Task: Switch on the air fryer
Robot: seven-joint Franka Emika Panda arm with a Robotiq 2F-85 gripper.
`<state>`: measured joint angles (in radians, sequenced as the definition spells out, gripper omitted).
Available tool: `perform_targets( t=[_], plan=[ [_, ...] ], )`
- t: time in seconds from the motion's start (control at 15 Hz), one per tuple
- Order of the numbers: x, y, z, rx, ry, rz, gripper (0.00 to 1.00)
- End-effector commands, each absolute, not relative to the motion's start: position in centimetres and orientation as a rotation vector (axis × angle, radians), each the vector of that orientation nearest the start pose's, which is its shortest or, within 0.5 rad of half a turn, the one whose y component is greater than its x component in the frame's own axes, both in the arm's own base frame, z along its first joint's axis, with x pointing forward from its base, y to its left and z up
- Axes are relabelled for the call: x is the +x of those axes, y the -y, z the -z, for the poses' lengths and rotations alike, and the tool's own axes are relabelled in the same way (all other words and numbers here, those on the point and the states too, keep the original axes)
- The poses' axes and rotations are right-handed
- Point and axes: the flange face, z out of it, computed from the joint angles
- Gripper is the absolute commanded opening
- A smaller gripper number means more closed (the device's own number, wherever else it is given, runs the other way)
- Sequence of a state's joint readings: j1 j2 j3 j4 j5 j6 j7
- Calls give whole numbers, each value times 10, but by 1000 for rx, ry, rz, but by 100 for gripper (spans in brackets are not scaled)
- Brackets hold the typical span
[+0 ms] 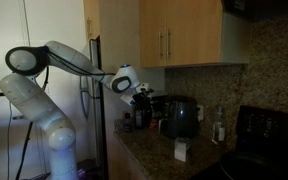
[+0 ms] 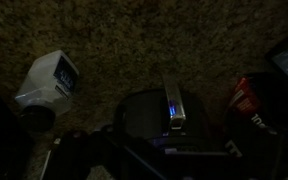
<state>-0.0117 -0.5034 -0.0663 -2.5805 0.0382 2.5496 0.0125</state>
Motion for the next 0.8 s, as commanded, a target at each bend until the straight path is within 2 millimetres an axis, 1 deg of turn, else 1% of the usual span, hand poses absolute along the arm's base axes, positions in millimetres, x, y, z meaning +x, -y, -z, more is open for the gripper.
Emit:
perform_targets(
  t=[0.0, 0.2, 0.4, 0.47, 0.53, 0.6, 0.73],
  plan=[
    [433, 28, -474, -2971, -226, 802, 100],
    [441, 11, -475, -2879, -276, 913, 100],
    [454, -9, -470, -2814, -284, 996, 100],
    [459, -17, -466, -2802, -284, 1005, 100],
    [462, -24, -463, -2807, -276, 961, 100],
    [452, -14, -472, -2825, -264, 979, 100],
    [456, -24, -464, -2826, -258, 951, 100]
  ],
)
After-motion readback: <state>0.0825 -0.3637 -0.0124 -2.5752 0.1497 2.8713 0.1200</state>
